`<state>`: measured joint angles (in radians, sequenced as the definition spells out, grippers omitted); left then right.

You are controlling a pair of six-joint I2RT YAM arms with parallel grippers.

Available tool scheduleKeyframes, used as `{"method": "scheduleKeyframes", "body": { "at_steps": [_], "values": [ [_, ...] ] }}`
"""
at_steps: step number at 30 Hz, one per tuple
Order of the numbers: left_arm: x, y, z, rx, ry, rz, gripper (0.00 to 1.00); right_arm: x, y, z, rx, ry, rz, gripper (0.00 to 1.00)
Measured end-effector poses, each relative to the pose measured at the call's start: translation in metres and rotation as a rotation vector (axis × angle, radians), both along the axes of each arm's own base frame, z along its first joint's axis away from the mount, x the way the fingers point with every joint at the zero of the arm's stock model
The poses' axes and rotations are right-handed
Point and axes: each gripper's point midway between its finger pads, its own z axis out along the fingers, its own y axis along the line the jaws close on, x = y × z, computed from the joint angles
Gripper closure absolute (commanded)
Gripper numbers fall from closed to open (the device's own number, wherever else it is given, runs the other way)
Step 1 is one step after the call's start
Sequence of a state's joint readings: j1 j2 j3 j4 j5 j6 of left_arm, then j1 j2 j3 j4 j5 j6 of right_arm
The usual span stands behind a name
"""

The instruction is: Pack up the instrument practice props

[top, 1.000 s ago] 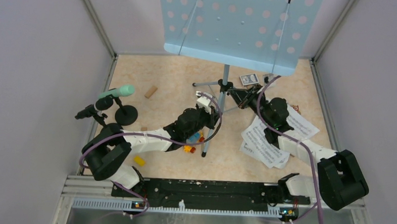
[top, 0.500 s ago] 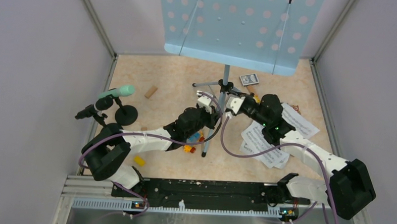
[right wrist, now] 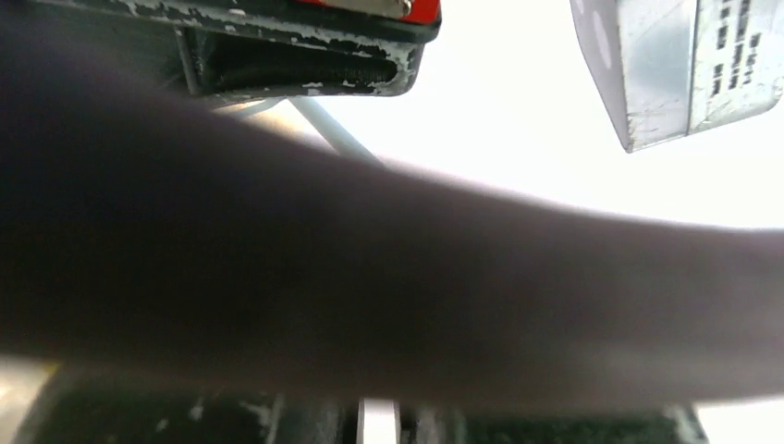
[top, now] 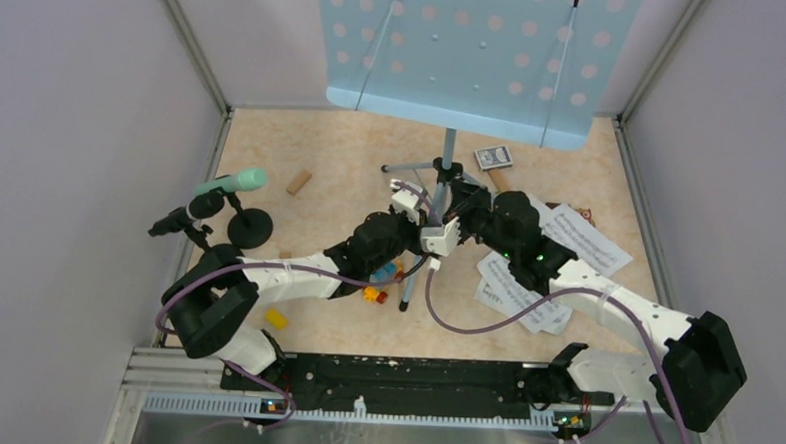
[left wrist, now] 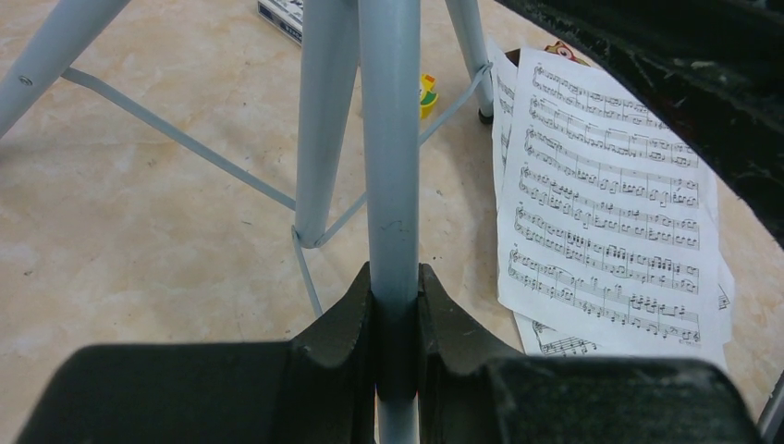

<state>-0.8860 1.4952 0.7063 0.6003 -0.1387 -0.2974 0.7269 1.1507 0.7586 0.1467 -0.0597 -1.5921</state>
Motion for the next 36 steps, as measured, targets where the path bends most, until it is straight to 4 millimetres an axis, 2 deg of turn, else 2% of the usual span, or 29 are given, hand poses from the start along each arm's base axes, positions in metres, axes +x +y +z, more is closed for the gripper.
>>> {"method": "scheduleKeyframes", "body": {
  "at_steps": [1,3,4,5,6,9,11,12,13,18,22,27,31,36],
  "values": [
    [0.000,0.000,0.000,0.000,0.001,-0.001,1.00,0.000,0.000,0.000,0.003,-0.003,-0.001,0.76],
    [-0.001,-0.001,0.000,-0.001,0.001,-0.007,1.00,-0.002,-0.001,0.001,0.048,0.030,-0.011,0.50],
    [-0.001,-0.002,0.000,-0.002,0.001,-0.009,1.00,-0.007,0.003,0.001,0.095,0.068,0.003,0.40],
    [-0.001,-0.002,-0.001,-0.002,0.002,-0.010,1.00,-0.016,0.010,0.004,0.153,0.112,0.024,0.34],
    [-0.001,-0.002,0.000,-0.003,0.002,-0.010,1.00,-0.025,0.016,0.010,0.227,0.157,0.044,0.32],
    [-0.001,-0.002,0.000,-0.006,0.004,-0.009,1.00,-0.044,0.016,0.040,0.484,0.254,0.049,0.32],
    [-0.001,-0.002,0.000,-0.008,0.005,-0.009,1.00,-0.055,0.002,0.057,0.709,0.307,0.032,0.32],
    [-0.001,-0.002,0.000,-0.009,0.005,-0.009,1.00,-0.060,-0.005,0.058,0.801,0.338,0.020,0.32],
    [-0.001,-0.003,-0.001,-0.009,0.005,-0.009,1.00,-0.065,-0.014,0.057,0.913,0.376,0.006,0.32],
    [0.000,-0.003,0.000,-0.013,0.001,-0.010,1.00,-0.071,-0.050,0.009,1.404,0.650,-0.175,0.38],
    [0.000,-0.004,0.000,-0.017,0.003,-0.012,1.00,-0.067,-0.064,-0.014,1.668,0.786,-0.297,0.40],
    [0.000,-0.004,0.000,-0.019,0.005,-0.013,1.00,-0.052,-0.078,-0.018,1.983,0.943,-0.412,0.44],
    [-0.001,-0.004,0.000,-0.021,0.004,-0.014,1.00,-0.030,-0.087,-0.006,2.221,1.084,-0.435,0.47],
    [-0.002,-0.004,0.000,-0.025,0.003,-0.019,1.00,-0.019,-0.073,-0.012,2.394,1.368,-0.410,0.48]
  ]
}}
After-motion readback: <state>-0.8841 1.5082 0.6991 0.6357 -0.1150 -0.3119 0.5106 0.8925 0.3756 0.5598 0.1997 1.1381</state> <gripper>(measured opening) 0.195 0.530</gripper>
